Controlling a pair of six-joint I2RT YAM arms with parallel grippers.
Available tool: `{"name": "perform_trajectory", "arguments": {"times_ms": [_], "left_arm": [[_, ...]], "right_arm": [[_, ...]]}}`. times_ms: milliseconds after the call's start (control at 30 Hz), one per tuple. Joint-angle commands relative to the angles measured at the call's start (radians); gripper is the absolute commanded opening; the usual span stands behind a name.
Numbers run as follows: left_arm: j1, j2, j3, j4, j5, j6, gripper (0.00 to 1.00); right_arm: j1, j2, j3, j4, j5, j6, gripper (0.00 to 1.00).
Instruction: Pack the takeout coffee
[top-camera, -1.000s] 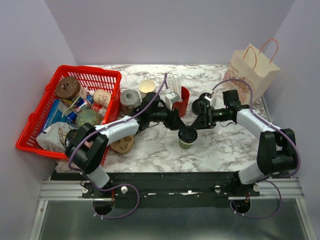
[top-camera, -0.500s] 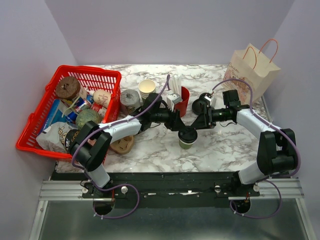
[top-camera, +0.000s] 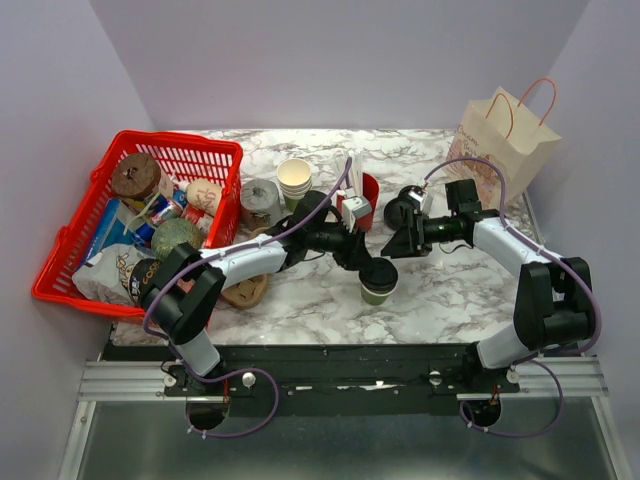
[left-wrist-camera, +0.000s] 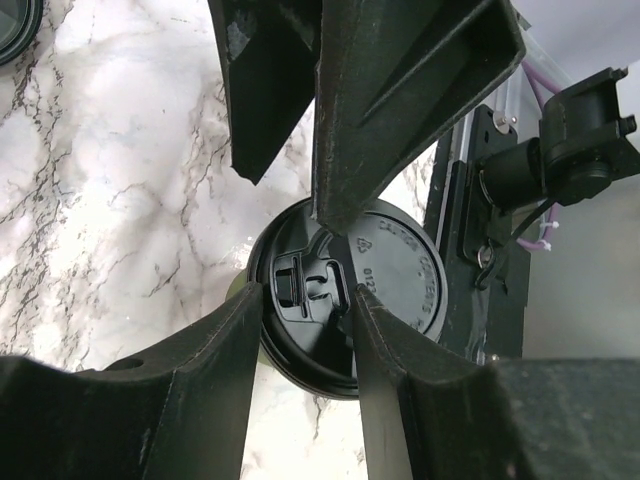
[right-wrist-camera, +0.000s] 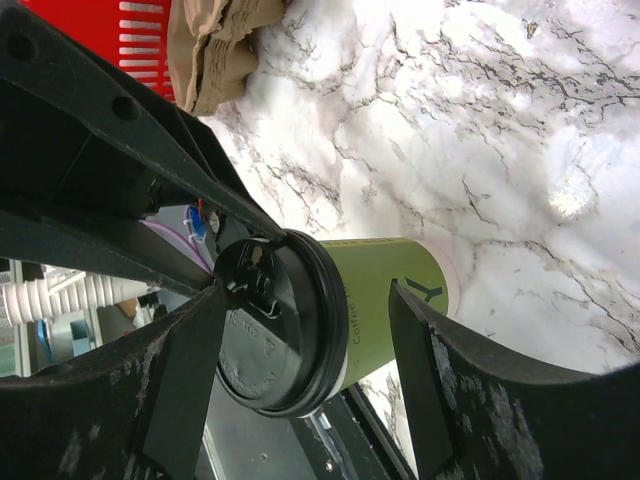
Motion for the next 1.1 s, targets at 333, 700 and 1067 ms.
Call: {"name": "perform_trajectory", "arguments": {"times_ms": [333, 700, 1067], "left_arm": [[-0.001, -0.044, 0.016, -0.019, 0.039, 0.049, 0.47], [-0.002, -0.038, 0.041, -0.040, 0.071, 0.075, 0.45], [-0.014, -0.030, 0.071, -0.068, 0.068, 0.092, 0.45]], "right_arm": [[0.006, -0.040, 0.006, -0.071, 0.017, -0.100, 0.73], [0.020, -0.066, 0.002, -0.131, 0.054, -0.155, 0.70], [0.019, -0.081, -0.003, -0.148, 0.067, -0.186, 0.73]]}}
